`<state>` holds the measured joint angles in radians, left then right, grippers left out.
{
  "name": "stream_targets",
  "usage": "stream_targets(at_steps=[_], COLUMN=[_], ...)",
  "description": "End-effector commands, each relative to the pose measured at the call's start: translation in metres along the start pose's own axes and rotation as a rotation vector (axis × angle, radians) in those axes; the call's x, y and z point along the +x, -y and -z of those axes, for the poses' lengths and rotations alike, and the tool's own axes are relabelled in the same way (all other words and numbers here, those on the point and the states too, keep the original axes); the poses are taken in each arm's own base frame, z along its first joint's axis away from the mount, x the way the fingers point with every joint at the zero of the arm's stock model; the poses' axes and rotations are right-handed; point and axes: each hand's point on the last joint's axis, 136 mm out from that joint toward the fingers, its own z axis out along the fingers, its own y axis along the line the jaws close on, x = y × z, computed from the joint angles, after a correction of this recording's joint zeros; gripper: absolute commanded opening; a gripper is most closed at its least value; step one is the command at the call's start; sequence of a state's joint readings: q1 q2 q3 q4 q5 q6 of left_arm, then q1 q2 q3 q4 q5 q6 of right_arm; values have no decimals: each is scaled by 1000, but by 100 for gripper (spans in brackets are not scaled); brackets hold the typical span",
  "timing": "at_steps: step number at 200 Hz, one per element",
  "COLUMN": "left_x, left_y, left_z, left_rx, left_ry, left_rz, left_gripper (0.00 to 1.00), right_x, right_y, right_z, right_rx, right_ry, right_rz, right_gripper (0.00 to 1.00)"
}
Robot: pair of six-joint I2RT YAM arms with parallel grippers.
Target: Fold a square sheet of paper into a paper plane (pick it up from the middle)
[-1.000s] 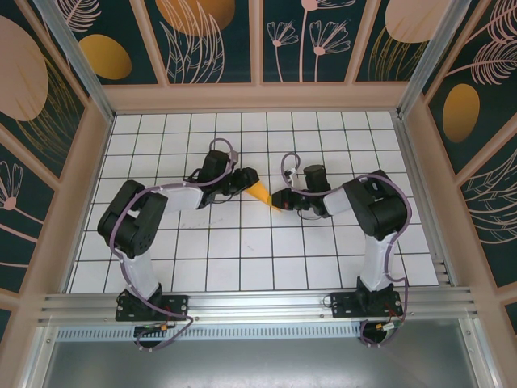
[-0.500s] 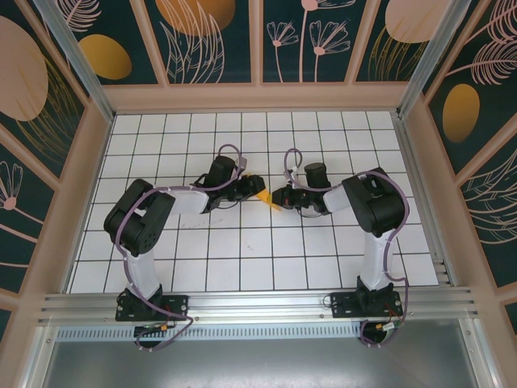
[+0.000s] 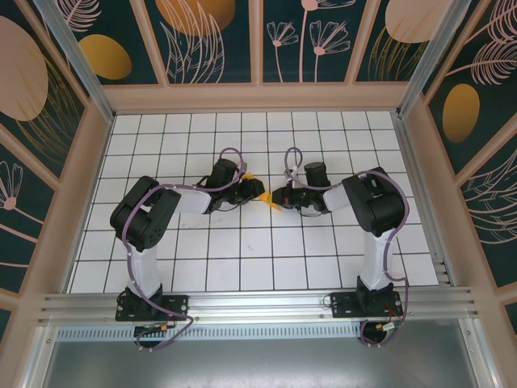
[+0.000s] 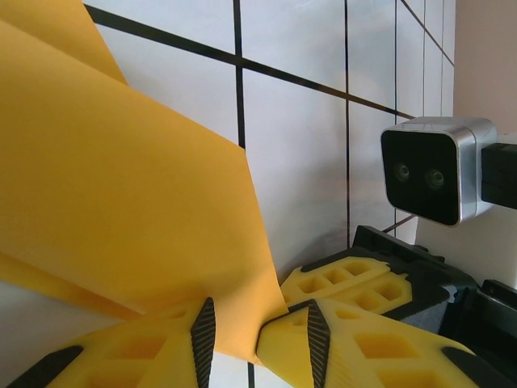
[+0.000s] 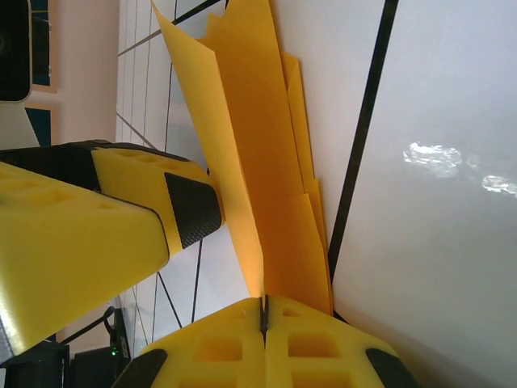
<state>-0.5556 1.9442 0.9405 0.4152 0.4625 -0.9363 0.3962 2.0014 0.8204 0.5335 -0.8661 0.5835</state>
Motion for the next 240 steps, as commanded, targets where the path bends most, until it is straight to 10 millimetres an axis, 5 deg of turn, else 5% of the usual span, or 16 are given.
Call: stream_targets(at_steps=[1,129,240], left_x=[-4,-5,0], left_y=[-2,-19,-45], left_z=[-6,-13,-11], left_rx=[-14,-91,-226], left_ry=[6,6,-15], left_rz=[5,17,58], left_gripper=[37,37,37], right_x=[12,11,4], right_y=[33,35,-1], right_z=[-7,-7,8], right_rx=[97,121,98], right_ry=[-26,-35,-85], right_rz=[-69,-69,63], right_gripper=[0,0,15])
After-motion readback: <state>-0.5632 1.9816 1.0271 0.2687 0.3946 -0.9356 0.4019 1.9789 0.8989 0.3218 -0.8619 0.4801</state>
